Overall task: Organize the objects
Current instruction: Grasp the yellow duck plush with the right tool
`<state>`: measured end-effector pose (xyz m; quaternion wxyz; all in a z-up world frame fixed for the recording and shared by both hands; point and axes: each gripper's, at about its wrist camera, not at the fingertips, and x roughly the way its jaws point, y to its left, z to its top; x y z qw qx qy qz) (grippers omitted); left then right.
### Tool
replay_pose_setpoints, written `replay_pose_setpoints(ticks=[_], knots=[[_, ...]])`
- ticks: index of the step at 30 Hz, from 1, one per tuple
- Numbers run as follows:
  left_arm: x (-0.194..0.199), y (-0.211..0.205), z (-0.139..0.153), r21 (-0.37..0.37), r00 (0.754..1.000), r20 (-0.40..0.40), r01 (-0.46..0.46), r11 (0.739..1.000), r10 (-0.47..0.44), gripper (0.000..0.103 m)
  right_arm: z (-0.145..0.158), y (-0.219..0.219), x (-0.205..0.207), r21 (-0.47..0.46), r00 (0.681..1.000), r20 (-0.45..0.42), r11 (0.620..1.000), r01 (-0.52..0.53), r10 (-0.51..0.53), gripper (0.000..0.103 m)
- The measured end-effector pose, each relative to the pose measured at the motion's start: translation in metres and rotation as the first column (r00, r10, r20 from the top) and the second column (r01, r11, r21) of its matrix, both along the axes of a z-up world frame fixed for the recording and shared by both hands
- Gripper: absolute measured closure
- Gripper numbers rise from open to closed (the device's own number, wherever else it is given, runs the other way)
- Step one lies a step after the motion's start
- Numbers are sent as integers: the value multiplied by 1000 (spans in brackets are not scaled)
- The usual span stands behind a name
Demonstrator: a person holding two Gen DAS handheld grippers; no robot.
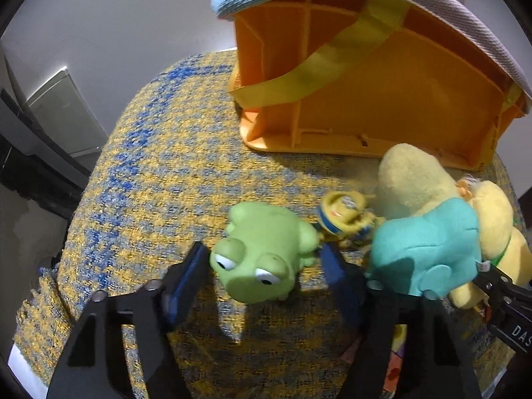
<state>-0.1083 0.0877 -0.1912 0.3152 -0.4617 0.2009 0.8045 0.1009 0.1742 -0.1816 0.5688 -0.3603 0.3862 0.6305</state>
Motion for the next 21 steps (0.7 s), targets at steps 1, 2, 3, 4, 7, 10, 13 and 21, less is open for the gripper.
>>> replay_pose_setpoints(ticks=[1, 2, 3, 4, 7, 10, 13, 21], knots=[[2, 1, 0, -5, 1000, -5, 4, 1000, -4, 47, 1, -1, 0, 4, 1000, -3, 1000, -3, 3, 30], [3, 1, 0, -11, 1000, -9, 5, 1000, -5, 47, 2, -2, 0, 6, 1000, -5, 1000, -4, 4, 30], [4, 0, 0, -7, 1000, -4, 2, 1000, -2, 47, 3, -3, 1, 8, 1000, -5, 1000, -6, 6, 32], [3, -2, 0, -1, 1000, 4, -2, 1000, 2, 47, 4, -4, 1, 12, 1000, -6, 1000, -6, 6, 33], [4, -5, 2, 6, 1000, 16, -13, 1000, 13, 48, 9, -9, 3, 19, 1000, -11, 1000, -7, 7, 36], [8, -8, 7, 12, 1000, 9, -22, 1000, 22, 48, 15, -14, 6, 32, 1000, -11, 999, 0, 1, 37], [15, -9, 16, 18, 1000, -11, -18, 1000, 18, 48, 23, -19, 8, 52, 1000, -13, 999, 3, -2, 37], [26, -3, 39, 31, 999, -37, 1, 1000, 0, 90, 47, -26, 17, 105, 946, -6, 941, 322, -323, 38]])
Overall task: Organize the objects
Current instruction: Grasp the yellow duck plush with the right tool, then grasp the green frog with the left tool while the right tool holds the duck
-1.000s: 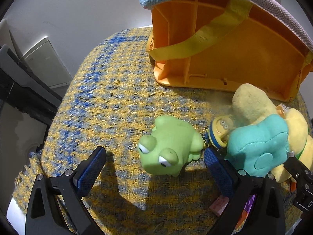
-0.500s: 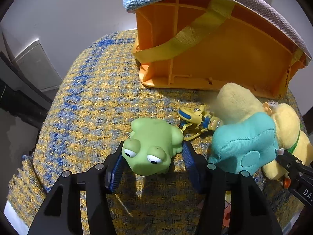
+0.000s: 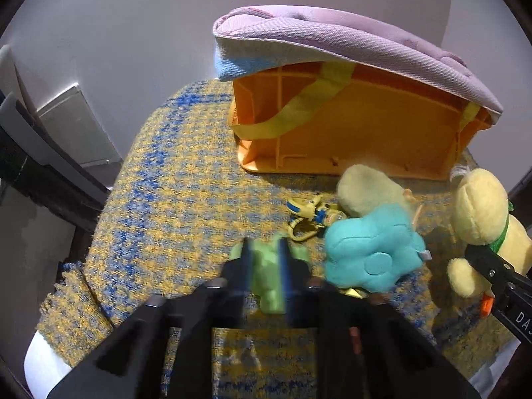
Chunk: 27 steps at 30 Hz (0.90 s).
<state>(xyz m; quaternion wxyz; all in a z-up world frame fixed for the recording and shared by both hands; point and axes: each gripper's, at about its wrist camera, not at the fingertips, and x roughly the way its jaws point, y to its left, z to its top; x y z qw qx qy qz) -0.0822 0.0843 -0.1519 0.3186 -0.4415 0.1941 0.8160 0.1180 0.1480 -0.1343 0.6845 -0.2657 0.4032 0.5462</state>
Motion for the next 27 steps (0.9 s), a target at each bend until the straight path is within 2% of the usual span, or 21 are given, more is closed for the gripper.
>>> replay_pose_setpoints(ticks=[4, 10, 12, 14, 15, 16, 19, 21, 27], knots=[[6, -6, 15, 14, 1000, -9, 2, 1000, -2, 92, 13, 1, 0, 26, 1000, 7, 1000, 8, -8, 38], [3, -14, 10, 14, 1000, 5, -27, 1000, 27, 91, 23, 2, -2, 46, 1000, 8, 999, 3, -4, 38], [2, -17, 9, 15, 999, 9, -31, 999, 31, 84, 21, 0, 0, 46, 1000, 5, 999, 5, -5, 38], [1, -19, 9, 15, 999, 11, -41, 999, 41, 62, 23, -1, -4, 44, 1000, 3, 999, 12, -12, 39], [1, -20, 9, 18, 999, 9, -45, 999, 45, 56, 24, -1, -4, 44, 1000, 2, 999, 11, -11, 39], [1, -21, 9, 23, 999, 6, -48, 999, 48, 44, 23, -3, -5, 44, 1000, 2, 999, 11, -11, 39], [3, -20, 9, 28, 999, -6, -48, 998, 48, 26, 22, -2, -5, 43, 1000, 4, 999, 16, -17, 39], [2, -18, 6, 22, 999, -4, -43, 999, 43, 22, 20, -2, -4, 39, 1000, 4, 999, 21, -21, 39], [0, -13, -8, -9, 999, 29, -41, 999, 41, 21, 13, 1, -3, 23, 999, 1, 999, 35, -35, 39]])
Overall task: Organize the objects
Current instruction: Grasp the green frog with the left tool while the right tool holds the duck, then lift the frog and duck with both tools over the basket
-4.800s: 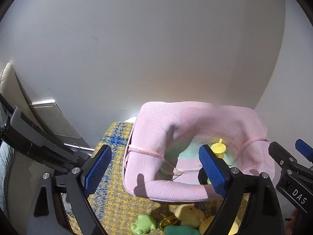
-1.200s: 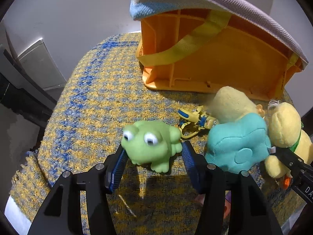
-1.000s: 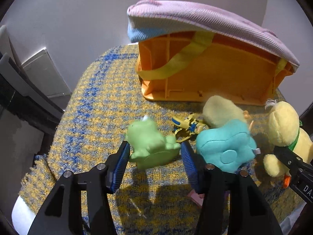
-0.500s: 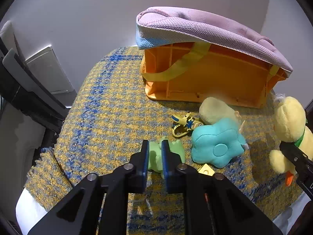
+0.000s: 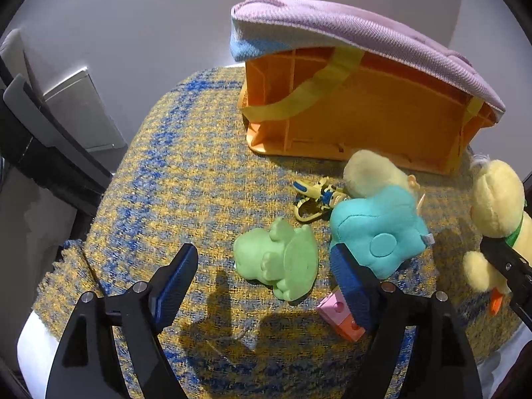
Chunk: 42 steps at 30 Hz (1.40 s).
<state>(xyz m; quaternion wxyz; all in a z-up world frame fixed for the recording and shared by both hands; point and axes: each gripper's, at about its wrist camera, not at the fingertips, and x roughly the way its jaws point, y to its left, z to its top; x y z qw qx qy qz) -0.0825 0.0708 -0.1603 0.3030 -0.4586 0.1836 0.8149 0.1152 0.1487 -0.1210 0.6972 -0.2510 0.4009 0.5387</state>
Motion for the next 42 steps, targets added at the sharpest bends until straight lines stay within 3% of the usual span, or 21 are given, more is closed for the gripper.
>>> replay_pose_setpoints(ticks=[12, 15, 16, 18, 19, 23, 39, 40, 42], knots=[[-10, 15, -29, -55, 999, 40, 11, 998, -9, 22, -22, 11, 8, -44, 1000, -14, 999, 15, -15, 39], [-11, 19, -35, -65, 999, 45, 22, 998, -19, 27, -28, 15, 10, -56, 1000, -16, 998, 19, -20, 39], [-11, 20, -36, -68, 999, 48, 27, 997, -24, 35, -30, 16, 10, -60, 1000, -17, 998, 19, -21, 39], [-10, 21, -36, -68, 999, 40, 39, 997, -36, 40, -33, 17, 10, -66, 1000, -19, 998, 19, -21, 39], [-8, 22, -36, -68, 999, 34, 43, 997, -41, 40, -34, 18, 10, -69, 997, -16, 995, 69, -70, 39], [-6, 20, -33, -62, 998, 34, 50, 997, -48, 40, -34, 20, 7, -68, 998, -14, 995, 66, -67, 39], [7, 7, 33, -6, 997, -65, 45, 999, -45, 40, 15, 2, 0, 27, 997, -4, 997, 74, -73, 39], [9, 6, 39, -2, 996, -75, 46, 999, -46, 40, 20, 2, 0, 30, 965, 20, 965, 261, -262, 39], [12, 8, 57, 10, 994, -96, 49, 999, -48, 40, 31, 2, 2, 51, 964, 26, 963, 263, -265, 39]])
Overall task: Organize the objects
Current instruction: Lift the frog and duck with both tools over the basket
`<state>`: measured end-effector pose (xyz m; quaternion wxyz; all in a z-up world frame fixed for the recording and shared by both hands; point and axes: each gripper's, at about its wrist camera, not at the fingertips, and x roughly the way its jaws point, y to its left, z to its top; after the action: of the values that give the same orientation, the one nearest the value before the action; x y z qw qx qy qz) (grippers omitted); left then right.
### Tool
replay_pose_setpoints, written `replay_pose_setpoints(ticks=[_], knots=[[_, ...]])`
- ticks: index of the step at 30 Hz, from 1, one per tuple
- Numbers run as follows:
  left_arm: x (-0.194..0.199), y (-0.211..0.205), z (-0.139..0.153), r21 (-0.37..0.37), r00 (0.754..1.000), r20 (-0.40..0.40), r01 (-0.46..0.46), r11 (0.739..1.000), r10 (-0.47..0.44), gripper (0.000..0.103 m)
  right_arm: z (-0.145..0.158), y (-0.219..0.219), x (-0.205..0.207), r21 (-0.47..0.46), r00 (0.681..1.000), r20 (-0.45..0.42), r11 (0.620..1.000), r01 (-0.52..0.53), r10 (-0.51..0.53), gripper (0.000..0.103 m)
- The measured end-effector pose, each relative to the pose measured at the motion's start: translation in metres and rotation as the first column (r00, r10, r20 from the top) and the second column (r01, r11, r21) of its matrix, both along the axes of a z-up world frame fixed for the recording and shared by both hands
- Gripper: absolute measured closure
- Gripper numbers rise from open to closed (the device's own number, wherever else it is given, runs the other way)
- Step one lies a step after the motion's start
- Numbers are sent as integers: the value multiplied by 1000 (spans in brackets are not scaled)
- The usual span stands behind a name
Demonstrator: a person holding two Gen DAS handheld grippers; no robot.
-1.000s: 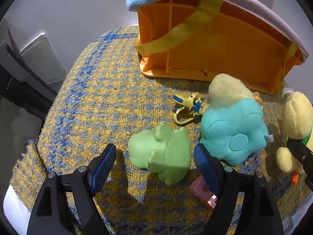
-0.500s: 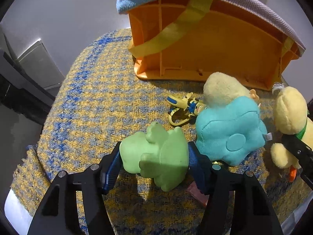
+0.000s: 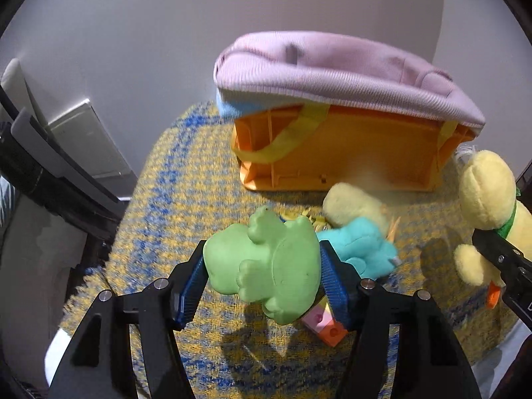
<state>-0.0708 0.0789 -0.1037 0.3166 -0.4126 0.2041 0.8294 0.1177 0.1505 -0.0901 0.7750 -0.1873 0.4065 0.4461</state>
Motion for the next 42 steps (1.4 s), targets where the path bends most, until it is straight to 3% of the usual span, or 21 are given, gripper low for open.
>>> replay_pose_setpoints(ticks=[14, 25, 34, 42], knots=[[-9, 24, 85, 96, 996, -94, 12, 995, -3, 40, 79, 12, 11, 110, 997, 74, 994, 7, -15, 38], [-21, 47, 125, 150, 991, -129, 38, 988, -19, 40, 123, 30, 26, 165, 994, 107, 986, 12, -30, 38], [-39, 71, 143, 159, 988, -151, 56, 986, -32, 40, 143, 59, 43, 189, 992, 114, 981, 33, -55, 38], [-58, 96, 136, 146, 989, -141, 72, 987, -52, 40, 137, 90, 66, 179, 994, 90, 983, 48, -65, 38]])
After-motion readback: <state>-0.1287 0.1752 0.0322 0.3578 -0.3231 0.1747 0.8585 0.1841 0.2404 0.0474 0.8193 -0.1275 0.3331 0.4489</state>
